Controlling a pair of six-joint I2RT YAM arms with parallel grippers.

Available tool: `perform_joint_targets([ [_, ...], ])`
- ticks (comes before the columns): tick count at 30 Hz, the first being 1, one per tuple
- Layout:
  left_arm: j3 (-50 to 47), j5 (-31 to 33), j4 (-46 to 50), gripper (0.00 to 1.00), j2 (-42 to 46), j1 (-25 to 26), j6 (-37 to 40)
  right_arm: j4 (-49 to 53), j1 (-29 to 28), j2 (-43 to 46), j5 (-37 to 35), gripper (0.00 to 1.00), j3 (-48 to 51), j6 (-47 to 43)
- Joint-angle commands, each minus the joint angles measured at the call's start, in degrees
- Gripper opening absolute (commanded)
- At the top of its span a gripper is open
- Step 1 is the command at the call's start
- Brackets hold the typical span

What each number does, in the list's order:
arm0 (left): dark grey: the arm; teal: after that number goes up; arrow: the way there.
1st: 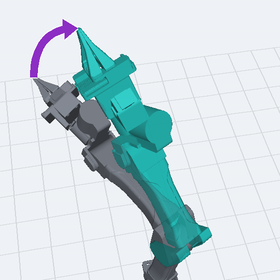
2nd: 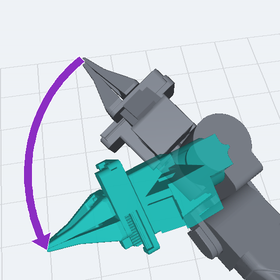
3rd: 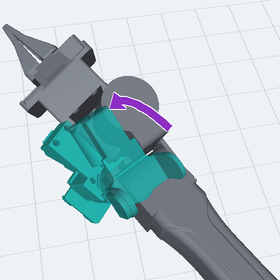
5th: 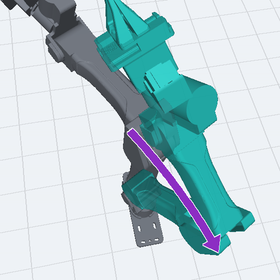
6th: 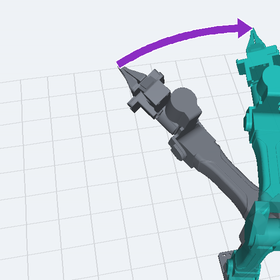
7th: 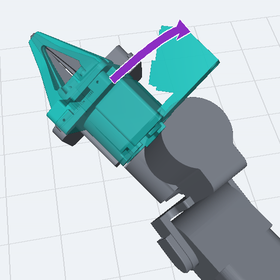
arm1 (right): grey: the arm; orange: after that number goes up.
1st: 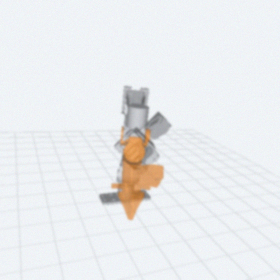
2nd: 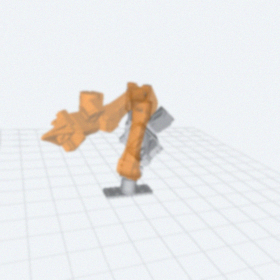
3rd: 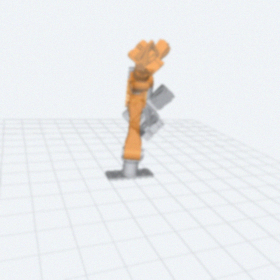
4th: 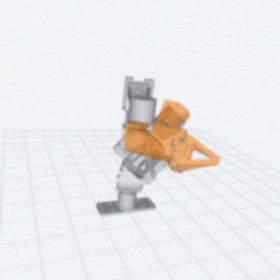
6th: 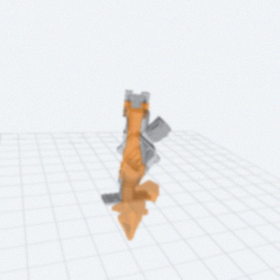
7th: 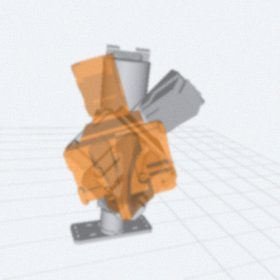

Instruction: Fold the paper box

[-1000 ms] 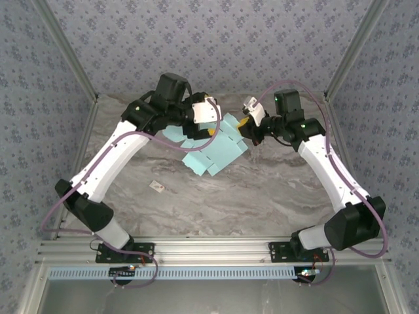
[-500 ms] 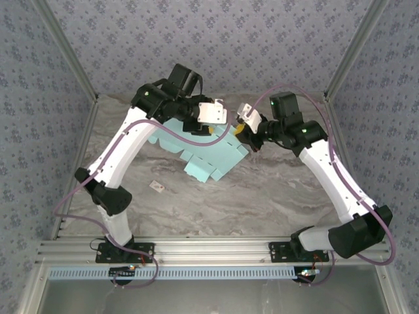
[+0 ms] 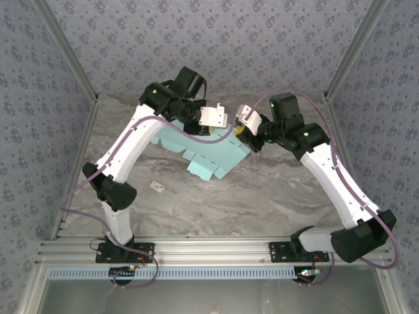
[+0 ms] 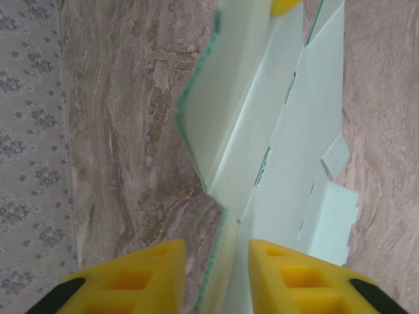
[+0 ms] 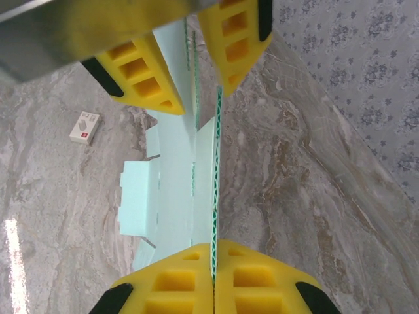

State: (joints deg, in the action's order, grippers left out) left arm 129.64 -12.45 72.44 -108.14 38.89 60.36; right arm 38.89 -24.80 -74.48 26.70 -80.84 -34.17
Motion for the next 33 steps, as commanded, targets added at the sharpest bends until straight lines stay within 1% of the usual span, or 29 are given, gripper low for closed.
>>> perform_joint_targets([
  [1,1.9,-1.1,1.0,0.24,-0.8,-0.3,-0.3,0.5,-0.4,1.4,-1.2,0.0,-0.6,-1.1],
  [6,1.9,-1.2,1.1,0.11,-0.5,-0.3,-0.8,-0.4,-0.5,1.5,-1.8,0.01,-0.5,-0.8],
  [9,1.9,-1.6,1.0,0.0,0.0,-0.5,-1.6,-1.0,-0.5,1.5,-2.8,0.07,-0.8,0.4],
  [10,1.9,-1.7,0.9,0.0,0.2,-0.6,-2.3,-1.1,-0.4,1.6,-3.1,0.11,-1.1,1.1],
  [11,1.9,-1.8,0.9,0.0,0.4,-0.7,-2.9,-1.3,-0.3,1.8,-3.3,0.17,-1.4,2.0],
  [13,1.9,-2.1,0.7,0.0,1.1,-1.1,-4.4,-2.6,0.4,2.8,-4.5,0.38,-1.6,4.8],
  [15,1.9,-2.1,0.4,0.0,2.0,-1.6,-6.8,-4.2,1.9,4.6,-4.1,0.52,-1.3,7.6],
  [17,1.9,-3.2,0.2,0.0,2.9,-2.6,-9.9,-6.4,4.6,6.8,-1.3,0.61,-0.6,10.3],
  [18,1.8,-4.1,0.0,0.0,3.6,-3.2,-11.8,-7.6,6.3,7.9,0.3,0.71,0.1,12.0],
  [19,1.7,-5.3,-0.4,0.0,4.3,-3.9,-14.2,-8.8,8.1,9.0,2.5,0.78,0.9,13.3],
  [22,-0.6,-10.8,-3.8,0.0,6.8,-6.6,-23.0,-14.9,13.0,10.5,9.2,0.81,5.0,18.0],
  [25,-6.5,-16.8,-9.8,0.0,10.7,-9.8,-31.2,-21.6,16.9,10.7,14.8,0.81,9.6,21.7],
  [31,-19.1,-29.5,-21.7,0.0,17.7,-16.3,-43.8,-32.0,18.2,7.7,19.7,0.81,15.9,22.5],
  [33,-21.6,-31.8,-23.8,0.0,19.3,-17.7,-46.6,-34.5,18.3,5.9,22.9,0.8,16.6,23.2],
])
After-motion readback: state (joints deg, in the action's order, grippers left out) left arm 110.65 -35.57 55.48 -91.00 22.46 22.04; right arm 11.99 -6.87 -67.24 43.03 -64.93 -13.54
